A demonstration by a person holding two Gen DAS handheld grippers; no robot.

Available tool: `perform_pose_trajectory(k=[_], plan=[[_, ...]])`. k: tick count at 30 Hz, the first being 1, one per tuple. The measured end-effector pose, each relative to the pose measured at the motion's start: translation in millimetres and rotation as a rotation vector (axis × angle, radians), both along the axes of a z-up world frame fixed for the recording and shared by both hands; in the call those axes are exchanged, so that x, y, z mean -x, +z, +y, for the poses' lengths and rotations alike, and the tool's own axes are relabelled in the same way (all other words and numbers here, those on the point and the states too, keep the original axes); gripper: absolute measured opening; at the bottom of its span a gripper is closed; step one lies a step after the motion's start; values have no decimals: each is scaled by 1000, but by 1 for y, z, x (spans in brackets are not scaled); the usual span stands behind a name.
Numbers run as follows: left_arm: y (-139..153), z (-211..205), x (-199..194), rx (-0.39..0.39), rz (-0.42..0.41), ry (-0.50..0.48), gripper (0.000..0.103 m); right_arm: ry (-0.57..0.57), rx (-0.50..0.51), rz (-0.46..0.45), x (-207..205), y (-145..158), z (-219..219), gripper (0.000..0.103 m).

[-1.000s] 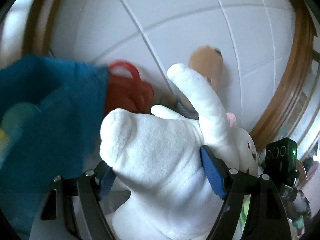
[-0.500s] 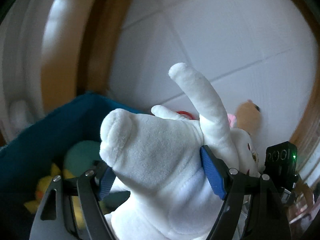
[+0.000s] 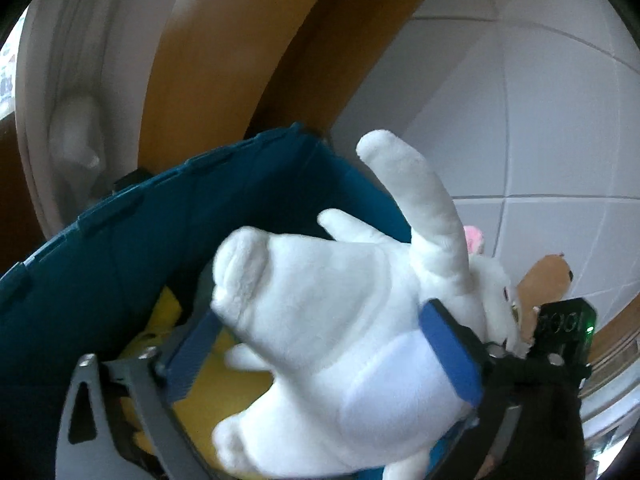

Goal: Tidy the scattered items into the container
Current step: 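Open both grippers to release the white plush into the crate, then withdraw both grippers from the crate toward the remaining toys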

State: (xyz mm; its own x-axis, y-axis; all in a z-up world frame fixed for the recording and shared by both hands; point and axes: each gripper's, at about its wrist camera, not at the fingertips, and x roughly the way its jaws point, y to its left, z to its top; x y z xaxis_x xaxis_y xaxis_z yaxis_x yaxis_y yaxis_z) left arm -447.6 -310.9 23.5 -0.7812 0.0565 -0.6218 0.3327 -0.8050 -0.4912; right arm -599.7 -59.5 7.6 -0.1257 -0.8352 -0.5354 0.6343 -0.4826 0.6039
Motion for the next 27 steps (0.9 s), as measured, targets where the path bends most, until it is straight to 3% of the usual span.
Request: perform_pose_trajectory(k=[6, 16, 27], plan=[[-1, 6, 2, 103, -57, 20, 103, -67, -99, 49, 7, -1, -7, 103], [-6, 20, -9, 112, -102, 7, 103, -128, -139, 103, -8, 11, 8, 103], [6, 70, -46, 202, -126, 17, 103, -129, -171, 155, -44, 23, 43, 103]])
